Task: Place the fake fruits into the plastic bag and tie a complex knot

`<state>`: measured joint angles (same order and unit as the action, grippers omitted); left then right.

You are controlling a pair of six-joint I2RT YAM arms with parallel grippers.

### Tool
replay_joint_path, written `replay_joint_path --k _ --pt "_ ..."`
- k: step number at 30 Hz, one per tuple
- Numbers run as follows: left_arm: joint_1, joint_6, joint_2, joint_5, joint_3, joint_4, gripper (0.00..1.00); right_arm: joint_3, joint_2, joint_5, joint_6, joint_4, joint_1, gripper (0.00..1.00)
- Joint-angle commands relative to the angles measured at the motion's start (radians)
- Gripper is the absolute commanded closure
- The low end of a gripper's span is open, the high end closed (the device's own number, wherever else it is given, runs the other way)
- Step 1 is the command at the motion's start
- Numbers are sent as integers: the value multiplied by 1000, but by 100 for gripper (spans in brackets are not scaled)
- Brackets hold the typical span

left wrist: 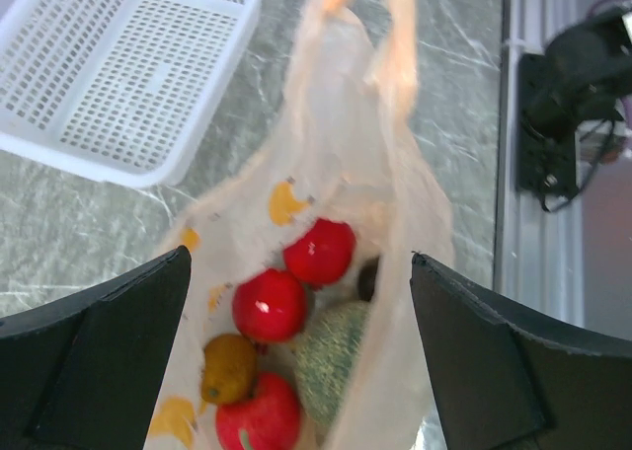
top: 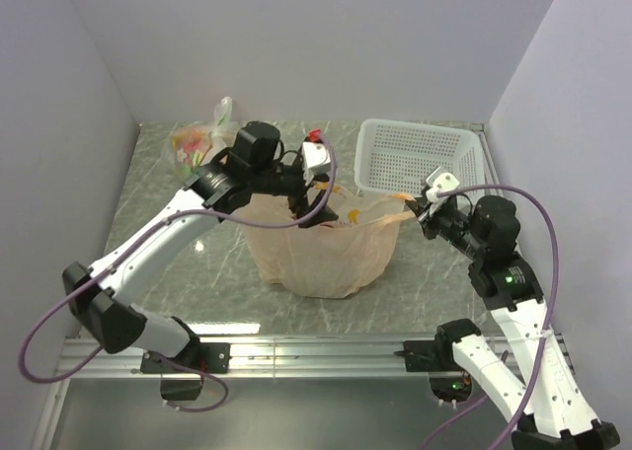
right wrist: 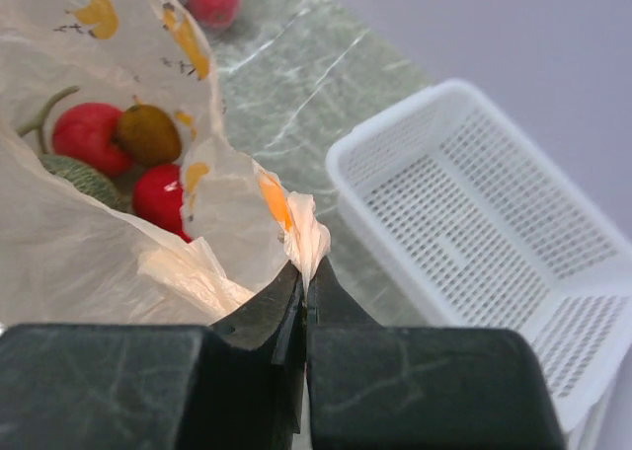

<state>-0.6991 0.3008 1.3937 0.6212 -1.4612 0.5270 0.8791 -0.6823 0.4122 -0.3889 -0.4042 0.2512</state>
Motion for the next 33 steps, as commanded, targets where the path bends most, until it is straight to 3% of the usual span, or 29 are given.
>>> replay_joint_path --k 1,12,17,18,21,28,33 --pt "1 -48 77 -29 -82 -45 1 -80 52 16 -96 181 7 100" --pt "3 18 261 -87 -209 80 19 -215 164 -3 -196 389 7 100" --pt "3 41 280 11 -243 143 63 -229 147 -1 -200 392 5 100" --pt "3 40 280 47 -243 146 77 -232 141 -3 -203 401 6 100" --pt "4 29 277 77 -254 171 99 -246 113 -32 -212 403 17 100" --pt "10 -23 297 225 -309 277 100 -262 1 -219 -216 524 82 100" --pt "9 -40 291 213 -245 282 100 -246 -52 -296 -160 558 99 100"
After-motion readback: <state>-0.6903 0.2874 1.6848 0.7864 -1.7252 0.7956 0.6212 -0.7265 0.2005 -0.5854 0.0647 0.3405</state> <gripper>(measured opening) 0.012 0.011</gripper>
